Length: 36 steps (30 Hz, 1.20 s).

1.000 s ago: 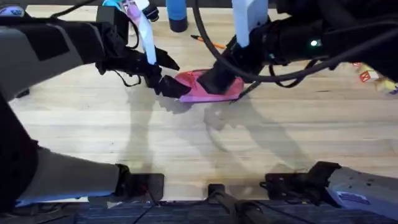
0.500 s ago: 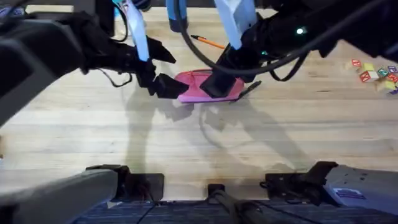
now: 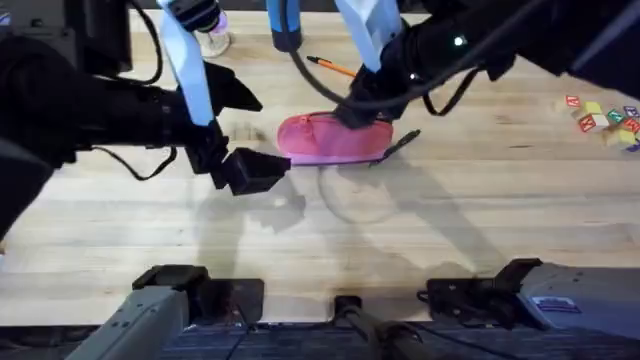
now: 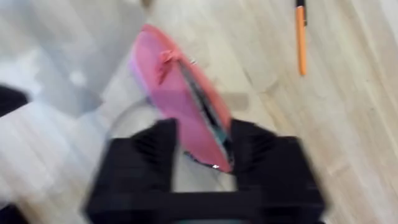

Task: Unzip the bag, pick up the pens from the table one at a time and place them inside, then zip the bag closed.

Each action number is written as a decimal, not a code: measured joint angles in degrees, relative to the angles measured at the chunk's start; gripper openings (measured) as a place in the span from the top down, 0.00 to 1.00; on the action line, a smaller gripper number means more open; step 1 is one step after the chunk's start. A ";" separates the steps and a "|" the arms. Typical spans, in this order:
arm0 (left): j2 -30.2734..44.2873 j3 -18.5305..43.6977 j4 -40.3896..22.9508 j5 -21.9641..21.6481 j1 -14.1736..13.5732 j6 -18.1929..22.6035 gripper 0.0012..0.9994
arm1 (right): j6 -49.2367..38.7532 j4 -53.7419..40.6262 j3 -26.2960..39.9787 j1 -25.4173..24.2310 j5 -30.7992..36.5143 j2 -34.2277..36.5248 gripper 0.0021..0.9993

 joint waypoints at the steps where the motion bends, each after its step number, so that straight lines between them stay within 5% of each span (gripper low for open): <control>1: -0.75 0.00 -0.16 -0.36 0.00 0.00 0.00 | 0.00 0.74 0.00 -0.58 0.00 0.27 0.69; 3: -1.74 0.00 -0.24 -1.03 0.00 0.01 0.00 | 0.04 2.03 0.00 -1.59 -0.01 0.52 0.93; 4: -2.12 0.00 -0.34 -1.31 0.00 0.00 0.00 | -0.04 2.84 0.00 -2.12 0.00 0.56 0.96; 22: -2.51 0.00 -0.32 -2.34 0.00 0.01 0.01 | -32.41 0.97 0.00 -3.78 -4.28 0.56 0.97; 36: -2.51 0.00 -0.34 -2.49 0.00 0.00 0.01 | -37.57 -2.31 0.02 -3.78 -5.24 0.88 0.97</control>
